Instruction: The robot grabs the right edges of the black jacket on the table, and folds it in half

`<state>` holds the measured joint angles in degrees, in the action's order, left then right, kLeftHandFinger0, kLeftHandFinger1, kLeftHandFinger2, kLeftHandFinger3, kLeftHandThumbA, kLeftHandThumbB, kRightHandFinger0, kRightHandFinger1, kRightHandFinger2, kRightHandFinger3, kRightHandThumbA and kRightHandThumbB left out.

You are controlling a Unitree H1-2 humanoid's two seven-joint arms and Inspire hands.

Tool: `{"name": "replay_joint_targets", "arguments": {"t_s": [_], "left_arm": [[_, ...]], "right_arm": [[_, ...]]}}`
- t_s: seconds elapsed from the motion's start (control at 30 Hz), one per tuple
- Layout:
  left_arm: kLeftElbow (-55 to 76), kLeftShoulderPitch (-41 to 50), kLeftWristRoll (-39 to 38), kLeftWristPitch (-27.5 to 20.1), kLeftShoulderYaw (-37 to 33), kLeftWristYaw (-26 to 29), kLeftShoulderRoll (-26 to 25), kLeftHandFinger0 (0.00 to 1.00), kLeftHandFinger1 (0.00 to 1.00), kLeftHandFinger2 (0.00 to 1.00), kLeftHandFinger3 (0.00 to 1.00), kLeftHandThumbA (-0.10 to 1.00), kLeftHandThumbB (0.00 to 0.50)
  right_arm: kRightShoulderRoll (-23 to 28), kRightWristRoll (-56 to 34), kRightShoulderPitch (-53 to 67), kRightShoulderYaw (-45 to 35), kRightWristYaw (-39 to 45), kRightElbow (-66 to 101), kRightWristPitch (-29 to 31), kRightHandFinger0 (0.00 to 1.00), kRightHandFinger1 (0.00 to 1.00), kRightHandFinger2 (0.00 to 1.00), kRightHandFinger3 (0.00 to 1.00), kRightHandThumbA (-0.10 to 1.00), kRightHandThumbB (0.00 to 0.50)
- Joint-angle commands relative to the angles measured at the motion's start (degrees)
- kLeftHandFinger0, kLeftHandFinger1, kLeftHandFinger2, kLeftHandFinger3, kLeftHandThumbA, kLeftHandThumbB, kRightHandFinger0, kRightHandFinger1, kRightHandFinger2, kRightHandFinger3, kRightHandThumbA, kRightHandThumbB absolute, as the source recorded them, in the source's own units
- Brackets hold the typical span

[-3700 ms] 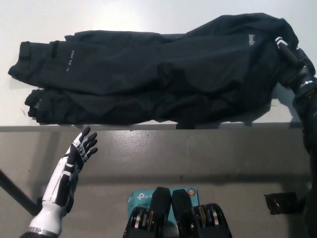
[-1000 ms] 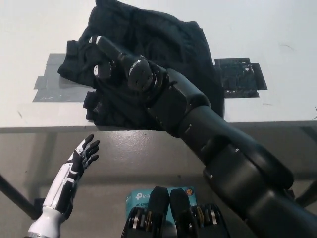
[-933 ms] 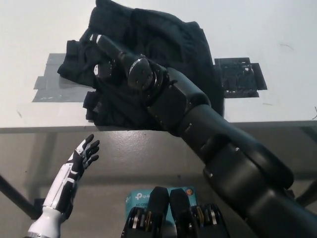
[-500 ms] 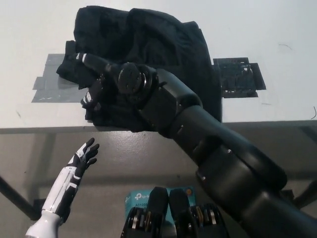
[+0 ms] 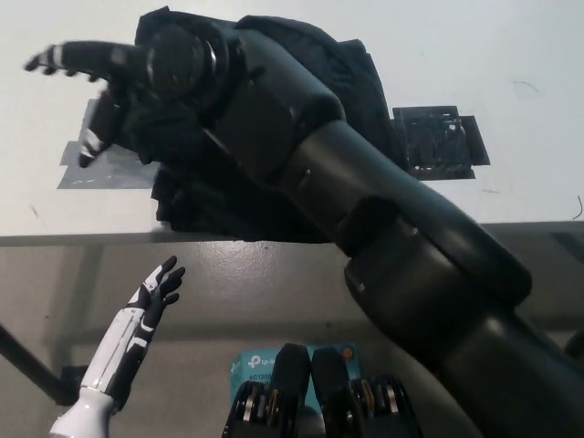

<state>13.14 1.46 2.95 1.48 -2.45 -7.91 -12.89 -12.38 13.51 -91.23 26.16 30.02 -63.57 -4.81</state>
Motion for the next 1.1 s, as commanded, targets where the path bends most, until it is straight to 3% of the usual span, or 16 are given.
{"name": "replay_joint_targets", "arguments": {"t_s": [0.0, 0.03, 0.07, 0.1, 0.2, 0.27, 0.3, 0.43, 0.53, 0.6, 0.67, 0.7, 0.77, 0.9, 0.97, 1.07], "left_arm": [[1.4, 0.3, 1.8, -0.9, -0.3, -0.1, -0.6, 1.0, 1.0, 1.0, 1.0, 1.0, 0.113], [1.4, 0.3, 1.8, -0.9, -0.3, -0.1, -0.6, 1.0, 1.0, 1.0, 1.0, 1.0, 0.113], [1.6, 0.4, 1.6, -0.5, -0.3, -0.1, -0.3, 1.0, 1.0, 1.0, 1.0, 1.0, 0.125], [1.8, 0.4, 1.2, 0.2, -0.3, -0.1, 0.1, 1.0, 1.0, 1.0, 1.0, 1.0, 0.134], [1.2, -0.1, 0.6, -0.3, -0.4, -0.3, 0.4, 1.0, 1.0, 1.0, 1.0, 0.99, 0.129], [1.2, -0.1, 0.7, -0.3, -0.3, -0.4, 0.5, 1.0, 1.0, 1.0, 1.0, 0.99, 0.128], [0.3, -0.4, 1.5, -0.5, -0.6, -0.2, 0.5, 1.0, 1.0, 1.0, 1.0, 1.0, 0.155], [-0.7, -0.5, 0.9, -0.8, -0.3, -0.1, 0.8, 1.0, 1.0, 1.0, 1.0, 1.0, 0.157], [-1.8, -1.2, -0.6, -2.4, 0.1, -0.1, 1.2, 1.0, 1.0, 1.0, 1.0, 1.0, 0.132], [-2.2, -1.3, -1.7, -2.8, 0.5, -0.3, 1.5, 1.0, 1.0, 1.0, 1.0, 1.0, 0.134], [-2.3, -1.3, -1.8, -2.8, 0.5, -0.3, 1.6, 1.0, 1.0, 1.0, 1.0, 1.0, 0.133], [-2.8, -1.8, -2.8, -3.3, 1.1, -0.4, 1.6, 1.0, 1.0, 1.0, 1.0, 1.0, 0.127], [-3.1, -1.7, -3.5, -3.1, 1.6, -0.3, 1.9, 1.0, 1.0, 1.0, 1.0, 1.0, 0.131], [-3.3, -1.8, -3.9, -3.1, 1.7, -0.4, 2.1, 1.0, 1.0, 1.0, 1.0, 1.0, 0.13], [-4.4, -1.9, -3.7, -2.7, 1.7, -0.2, 2.2, 1.0, 1.0, 1.0, 1.0, 1.0, 0.131], [-4.5, -2.0, -3.7, -2.8, 1.7, -0.2, 2.1, 1.0, 1.0, 1.0, 1.0, 1.0, 0.131]], "right_arm": [[3.4, -6.6, -10.2, -4.7, 13.3, 14.2, -9.4, 1.0, 1.0, 1.0, 1.0, 1.0, 0.417], [3.5, -6.5, -10.0, -4.8, 13.5, 14.6, -9.7, 1.0, 1.0, 1.0, 1.0, 1.0, 0.417], [4.5, -8.3, -10.6, -7.1, 13.4, 16.4, -13.2, 1.0, 1.0, 1.0, 1.0, 0.97, 0.454], [7.0, -11.2, -11.6, -10.9, 13.1, 20.4, -18.1, 1.0, 1.0, 1.0, 1.0, 0.98, 0.437], [12.3, -10.7, -7.6, -14.0, 10.6, 31.2, -13.7, 1.0, 1.0, 1.0, 1.0, 1.0, 0.339], [12.2, -10.5, -7.4, -14.2, 10.7, 31.8, -14.2, 1.0, 1.0, 1.0, 1.0, 1.0, 0.338], [17.3, -9.6, -0.8, -17.4, 8.2, 45.4, -18.1, 1.0, 1.0, 1.0, 1.0, 1.0, 0.41], [24.0, -11.2, 9.5, -23.5, 7.3, 63.9, -22.1, 1.0, 1.0, 1.0, 1.0, 1.0, 0.379], [31.3, -13.8, 20.3, -30.7, 7.4, 80.2, -22.1, 1.0, 1.0, 1.0, 1.0, 1.0, 0.4], [32.9, -16.4, 23.9, -33.4, 7.1, 84.0, -22.1, 1.0, 1.0, 1.0, 1.0, 1.0, 0.405], [33.1, -16.8, 24.3, -33.5, 6.9, 84.4, -22.1, 1.0, 1.0, 1.0, 1.0, 1.0, 0.405], [34.1, -19.2, 31.8, -37.7, 5.9, 91.7, -22.1, 1.0, 1.0, 1.0, 1.0, 1.0, 0.37], [33.8, -20.4, 40.6, -42.0, 3.9, 98.5, -21.4, 1.0, 1.0, 1.0, 1.0, 1.0, 0.358], [33.9, -21.5, 42.6, -42.5, 2.8, 99.3, -20.9, 1.0, 1.0, 1.0, 1.0, 1.0, 0.358], [27.6, -27.3, 58.9, -49.2, -2.2, 100.2, -14.0, 1.0, 1.0, 1.0, 1.0, 1.0, 0.354], [27.6, -27.6, 59.5, -49.1, -2.7, 100.5, -14.0, 1.0, 1.0, 1.0, 1.0, 1.0, 0.353]]}}
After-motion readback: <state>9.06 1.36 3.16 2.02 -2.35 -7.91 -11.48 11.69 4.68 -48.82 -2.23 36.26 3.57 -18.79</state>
